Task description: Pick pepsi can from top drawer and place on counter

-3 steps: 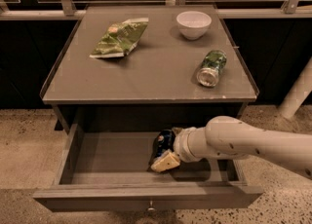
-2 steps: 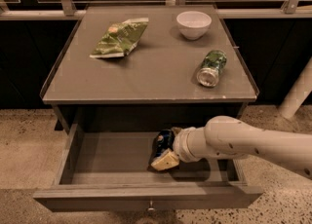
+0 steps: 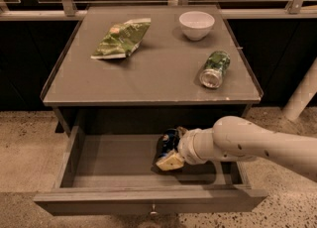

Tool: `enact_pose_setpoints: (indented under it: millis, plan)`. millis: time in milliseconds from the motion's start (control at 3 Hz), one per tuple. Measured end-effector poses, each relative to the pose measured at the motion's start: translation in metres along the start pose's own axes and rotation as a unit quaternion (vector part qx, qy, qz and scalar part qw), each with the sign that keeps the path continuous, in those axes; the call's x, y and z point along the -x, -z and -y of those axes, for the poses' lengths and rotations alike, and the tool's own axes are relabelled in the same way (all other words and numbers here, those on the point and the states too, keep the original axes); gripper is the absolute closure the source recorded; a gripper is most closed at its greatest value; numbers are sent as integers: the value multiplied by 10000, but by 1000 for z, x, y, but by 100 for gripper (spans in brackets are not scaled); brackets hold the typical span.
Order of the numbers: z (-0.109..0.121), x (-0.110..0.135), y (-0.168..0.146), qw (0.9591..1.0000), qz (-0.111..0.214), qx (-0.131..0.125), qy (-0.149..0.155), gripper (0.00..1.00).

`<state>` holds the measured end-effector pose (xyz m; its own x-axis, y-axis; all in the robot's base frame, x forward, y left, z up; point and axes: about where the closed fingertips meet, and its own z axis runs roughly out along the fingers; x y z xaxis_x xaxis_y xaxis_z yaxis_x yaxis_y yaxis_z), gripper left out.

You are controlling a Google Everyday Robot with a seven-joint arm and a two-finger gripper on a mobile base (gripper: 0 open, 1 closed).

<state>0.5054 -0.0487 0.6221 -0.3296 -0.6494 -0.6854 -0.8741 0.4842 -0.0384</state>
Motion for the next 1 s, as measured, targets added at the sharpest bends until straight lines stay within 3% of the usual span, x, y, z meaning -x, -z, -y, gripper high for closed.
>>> enact_pose_setpoints:
  millis: [333,667,1000]
  plan:
    - [-2,13,29,9993,372,18,-59,100]
    - [1,30,77,9956,924,-109,-113,100]
    - [0,49,126,9898,1419,-37,-129,100]
